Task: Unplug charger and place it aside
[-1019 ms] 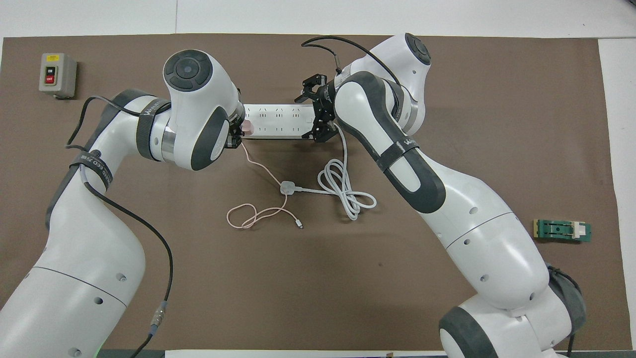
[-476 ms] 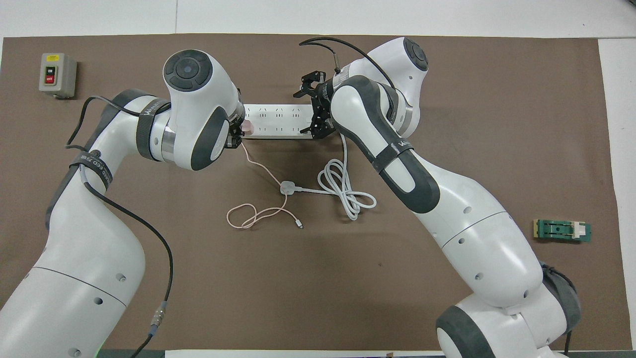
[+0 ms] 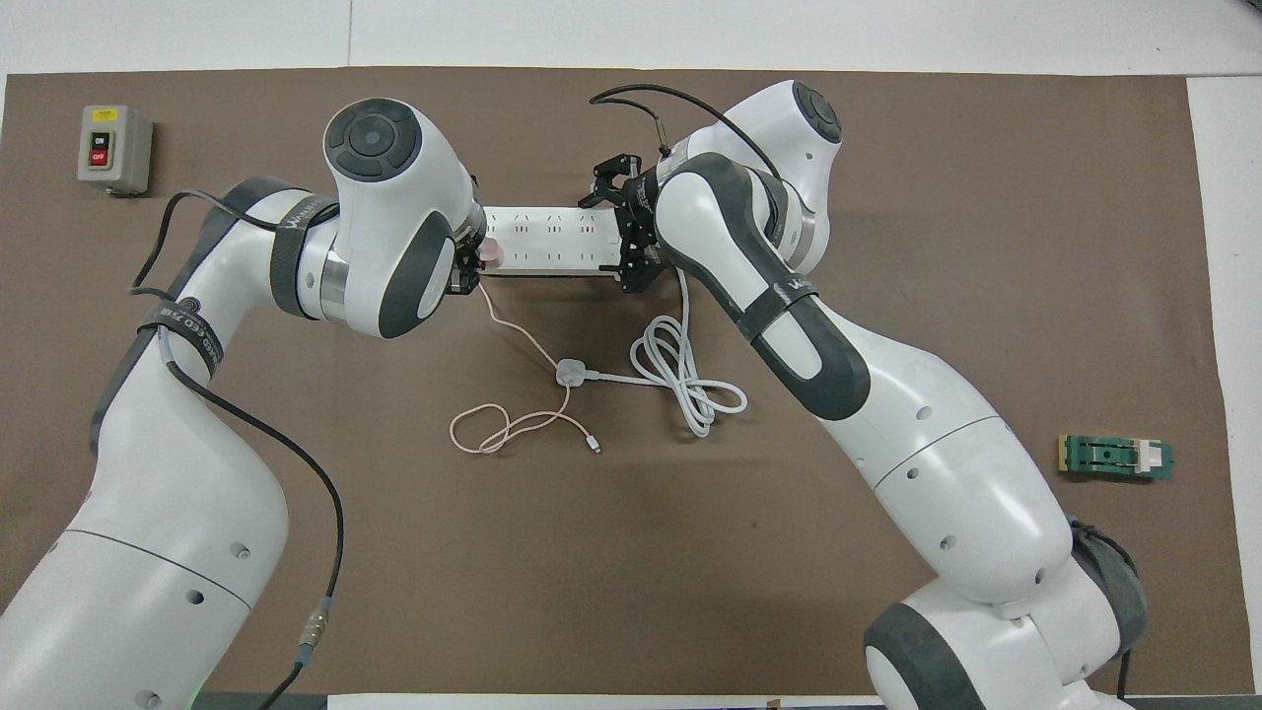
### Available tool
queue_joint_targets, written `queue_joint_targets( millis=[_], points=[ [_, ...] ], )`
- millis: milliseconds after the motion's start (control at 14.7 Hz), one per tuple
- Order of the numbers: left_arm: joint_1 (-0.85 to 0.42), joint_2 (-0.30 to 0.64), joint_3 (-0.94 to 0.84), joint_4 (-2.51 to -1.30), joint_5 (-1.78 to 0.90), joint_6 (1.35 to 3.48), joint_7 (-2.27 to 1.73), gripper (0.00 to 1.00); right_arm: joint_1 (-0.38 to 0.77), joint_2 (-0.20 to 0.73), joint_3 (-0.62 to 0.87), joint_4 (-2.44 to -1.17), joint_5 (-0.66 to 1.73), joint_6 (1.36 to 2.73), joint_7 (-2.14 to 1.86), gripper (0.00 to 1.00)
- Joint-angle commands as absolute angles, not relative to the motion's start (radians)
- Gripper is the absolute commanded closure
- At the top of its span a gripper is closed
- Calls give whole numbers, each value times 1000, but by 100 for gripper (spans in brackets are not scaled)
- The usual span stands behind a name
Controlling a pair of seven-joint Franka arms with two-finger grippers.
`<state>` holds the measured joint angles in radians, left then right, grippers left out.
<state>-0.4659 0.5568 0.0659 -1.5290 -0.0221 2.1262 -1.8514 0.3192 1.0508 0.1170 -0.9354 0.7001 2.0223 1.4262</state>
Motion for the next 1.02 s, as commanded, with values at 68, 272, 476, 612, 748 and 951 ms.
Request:
queue_joint_targets(
  millis=[68, 272, 476, 612, 748, 951],
  points=[
    [-480, 522, 80, -1578, -11, 2143, -1868, 100, 296, 1083, 137, -911, 719, 1961, 1403, 0],
    [-479, 522, 80, -1578, -11, 2143, -1868, 100, 273, 1078, 135, -876, 719, 1875, 1416, 0],
    [-477, 522, 80, -1578, -11, 2146, -1868, 100, 275, 1078, 135, -876, 719, 1879, 1416, 0],
    [-477, 522, 80, -1578, -11, 2146, -1868, 100, 279, 1078, 132, -876, 716, 1888, 1413, 0],
    [-477, 522, 80, -1578, -11, 2146, -1868, 100, 288, 1077, 120, -877, 713, 1934, 1405, 0],
    [-477, 522, 80, -1578, -11, 2146, -1868, 100, 291, 1083, 114, -877, 709, 1957, 1379, 0]
  ],
)
